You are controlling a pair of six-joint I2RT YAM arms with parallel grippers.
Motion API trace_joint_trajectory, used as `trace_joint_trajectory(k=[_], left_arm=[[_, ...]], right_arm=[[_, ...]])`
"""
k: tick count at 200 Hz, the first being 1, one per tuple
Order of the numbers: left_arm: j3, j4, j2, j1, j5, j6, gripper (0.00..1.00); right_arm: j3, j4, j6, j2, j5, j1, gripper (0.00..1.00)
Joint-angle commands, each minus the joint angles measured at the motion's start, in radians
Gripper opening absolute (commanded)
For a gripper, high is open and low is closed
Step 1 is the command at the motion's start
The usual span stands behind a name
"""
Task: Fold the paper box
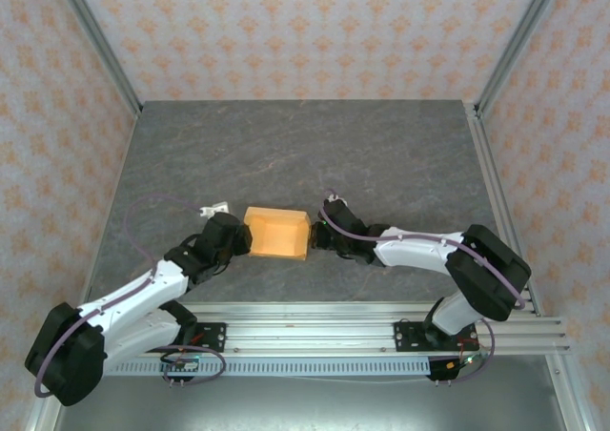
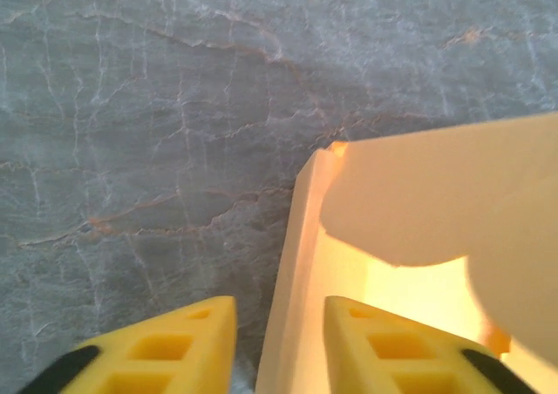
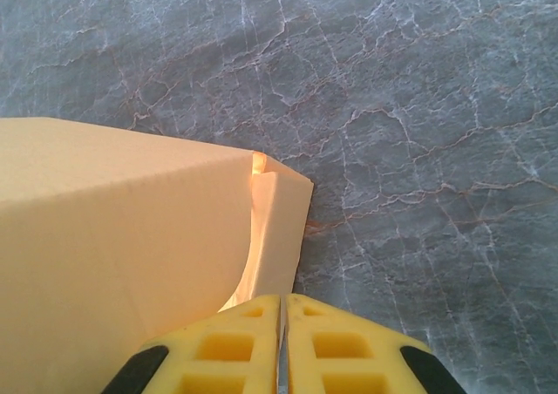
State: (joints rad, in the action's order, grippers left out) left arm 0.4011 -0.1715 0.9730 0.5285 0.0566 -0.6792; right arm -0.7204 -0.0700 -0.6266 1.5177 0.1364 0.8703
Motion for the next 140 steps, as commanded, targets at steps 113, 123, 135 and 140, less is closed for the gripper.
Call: trace_joint_trajectory(k=[113, 123, 135, 140], left_arm=[[0.104, 0.095, 0.281, 0.043, 0.058, 0.087, 0.50], [0.107, 0.099, 0.296, 0.046, 0.065, 0.087, 0.49], [0.114, 0.090, 0.310, 0.046, 0.083, 0.078, 0.41], [0.115, 0.088, 0.315, 0.045, 0.086, 0.077, 0.39]], right_arm=[[-0.082, 0.083, 0.011, 0.021, -0.056, 0.015, 0.21], [-0.089, 0.091, 0.009, 0.035, -0.065, 0.015, 0.21], [-0.101, 0.101, 0.008, 0.056, -0.068, 0.015, 0.24], [-0.105, 0.102, 0.007, 0.065, -0.067, 0.015, 0.25]])
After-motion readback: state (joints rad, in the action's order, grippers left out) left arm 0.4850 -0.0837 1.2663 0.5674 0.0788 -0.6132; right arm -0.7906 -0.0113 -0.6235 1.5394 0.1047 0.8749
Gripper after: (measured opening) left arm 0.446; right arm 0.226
